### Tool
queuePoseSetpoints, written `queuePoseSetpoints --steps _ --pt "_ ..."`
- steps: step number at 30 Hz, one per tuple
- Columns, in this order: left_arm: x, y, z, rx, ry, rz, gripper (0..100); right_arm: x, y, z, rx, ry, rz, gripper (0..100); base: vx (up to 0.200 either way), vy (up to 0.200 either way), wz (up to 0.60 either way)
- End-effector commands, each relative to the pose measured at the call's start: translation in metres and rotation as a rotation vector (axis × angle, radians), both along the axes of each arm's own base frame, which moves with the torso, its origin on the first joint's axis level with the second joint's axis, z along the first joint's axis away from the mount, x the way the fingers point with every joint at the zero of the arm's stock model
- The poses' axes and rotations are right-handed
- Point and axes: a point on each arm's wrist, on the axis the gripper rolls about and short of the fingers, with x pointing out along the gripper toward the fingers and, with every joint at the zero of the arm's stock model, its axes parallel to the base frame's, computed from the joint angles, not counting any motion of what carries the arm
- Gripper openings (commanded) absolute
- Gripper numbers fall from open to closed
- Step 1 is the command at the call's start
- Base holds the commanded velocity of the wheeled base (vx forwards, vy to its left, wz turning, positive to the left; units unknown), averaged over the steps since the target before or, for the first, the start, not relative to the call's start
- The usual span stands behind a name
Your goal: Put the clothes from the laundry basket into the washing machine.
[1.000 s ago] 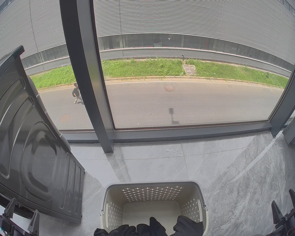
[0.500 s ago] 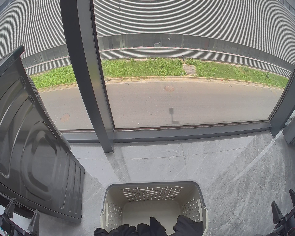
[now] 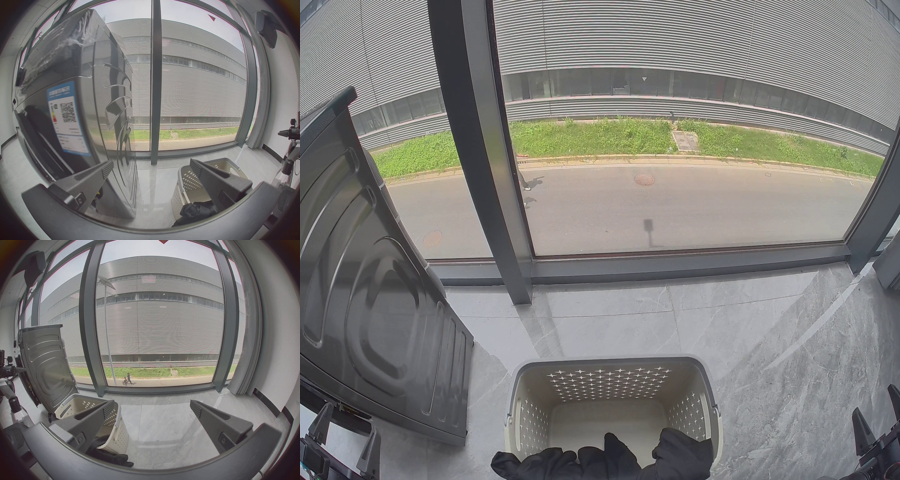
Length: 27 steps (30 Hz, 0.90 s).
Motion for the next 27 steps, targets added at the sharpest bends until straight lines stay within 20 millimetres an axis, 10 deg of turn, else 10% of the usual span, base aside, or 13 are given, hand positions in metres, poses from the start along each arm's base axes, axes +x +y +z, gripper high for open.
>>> queuePoseSetpoints --steps 1,27 --pt "0.0 0.0 -0.0048 0.0 0.001 0.0 100 0.0008 0.0 -0.0027 0.0 0.012 0.001 100 -0.2 0.0 0.0" --pt "0.0 0.0 -0.0047 0.0 0.0 0.0 100 0.0007 0.0 -0.0023 0.0 0.01 0.001 100 -0.185 0.0 0.0"
